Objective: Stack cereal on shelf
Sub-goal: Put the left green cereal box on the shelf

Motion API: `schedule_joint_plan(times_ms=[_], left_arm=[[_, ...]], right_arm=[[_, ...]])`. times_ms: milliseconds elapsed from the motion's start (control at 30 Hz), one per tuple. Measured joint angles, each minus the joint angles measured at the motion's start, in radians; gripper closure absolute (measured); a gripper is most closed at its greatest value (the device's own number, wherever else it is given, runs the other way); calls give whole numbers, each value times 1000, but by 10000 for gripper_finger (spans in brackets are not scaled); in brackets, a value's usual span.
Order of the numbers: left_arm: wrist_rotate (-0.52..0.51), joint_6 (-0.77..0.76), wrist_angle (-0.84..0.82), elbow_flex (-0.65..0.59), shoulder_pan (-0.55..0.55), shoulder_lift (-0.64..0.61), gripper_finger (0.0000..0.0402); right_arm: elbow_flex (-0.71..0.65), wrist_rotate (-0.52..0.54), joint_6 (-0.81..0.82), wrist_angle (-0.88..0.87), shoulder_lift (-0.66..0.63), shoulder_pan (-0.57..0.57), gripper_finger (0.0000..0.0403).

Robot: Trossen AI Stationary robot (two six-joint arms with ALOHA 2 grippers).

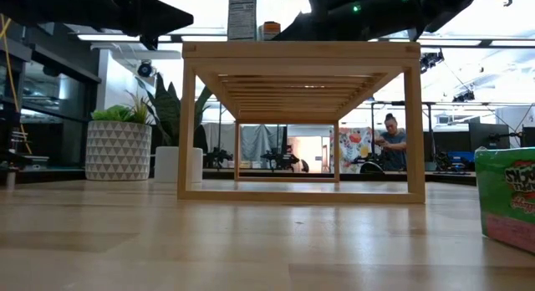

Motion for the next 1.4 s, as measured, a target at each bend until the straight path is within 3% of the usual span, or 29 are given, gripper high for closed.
schedule_joint_plan(times_ms=[267, 667, 1400], left_arm=[[0, 7, 43, 0, 0, 33, 401], [0, 28, 103, 0, 0, 112, 401], [0, 35, 106, 0, 5, 120, 401]], right_arm=[[0, 37, 24, -15, 0, -7, 403], [17, 9, 20, 17, 17, -6, 403], [34, 4, 28, 40, 63, -17, 403]])
